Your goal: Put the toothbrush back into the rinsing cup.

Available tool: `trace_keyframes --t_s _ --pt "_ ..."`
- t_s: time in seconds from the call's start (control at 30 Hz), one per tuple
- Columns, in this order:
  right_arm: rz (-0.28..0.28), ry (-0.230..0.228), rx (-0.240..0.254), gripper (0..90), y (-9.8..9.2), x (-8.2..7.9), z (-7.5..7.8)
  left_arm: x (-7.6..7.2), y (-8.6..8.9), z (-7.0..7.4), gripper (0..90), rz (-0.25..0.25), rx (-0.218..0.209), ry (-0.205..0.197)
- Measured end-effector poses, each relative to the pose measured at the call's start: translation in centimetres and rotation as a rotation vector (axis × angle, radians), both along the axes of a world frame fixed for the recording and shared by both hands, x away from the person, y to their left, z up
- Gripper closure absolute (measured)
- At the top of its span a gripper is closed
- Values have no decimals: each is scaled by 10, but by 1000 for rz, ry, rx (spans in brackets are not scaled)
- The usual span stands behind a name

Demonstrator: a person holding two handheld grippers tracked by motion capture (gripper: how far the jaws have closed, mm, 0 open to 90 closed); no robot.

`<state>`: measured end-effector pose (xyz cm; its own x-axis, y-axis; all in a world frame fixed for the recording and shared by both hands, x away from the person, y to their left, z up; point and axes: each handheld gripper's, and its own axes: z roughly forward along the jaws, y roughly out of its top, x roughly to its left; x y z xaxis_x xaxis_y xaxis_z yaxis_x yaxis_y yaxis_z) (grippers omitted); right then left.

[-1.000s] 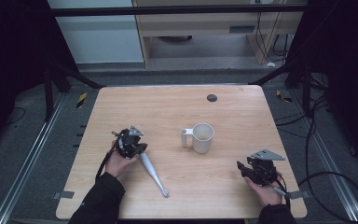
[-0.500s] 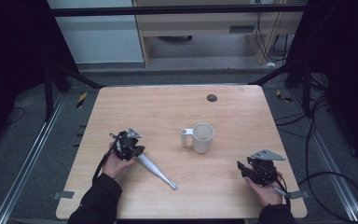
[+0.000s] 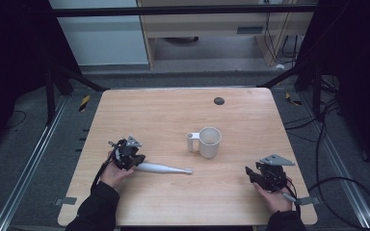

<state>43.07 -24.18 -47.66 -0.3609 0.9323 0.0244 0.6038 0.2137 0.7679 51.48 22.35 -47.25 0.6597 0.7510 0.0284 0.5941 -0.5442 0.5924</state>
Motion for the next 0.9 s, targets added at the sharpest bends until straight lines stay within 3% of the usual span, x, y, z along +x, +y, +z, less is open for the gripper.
trace_keyframes --t_s 0.9 --pt "-1 0 -2 529 0 0 0 -23 9 1 897 -24 5 9"
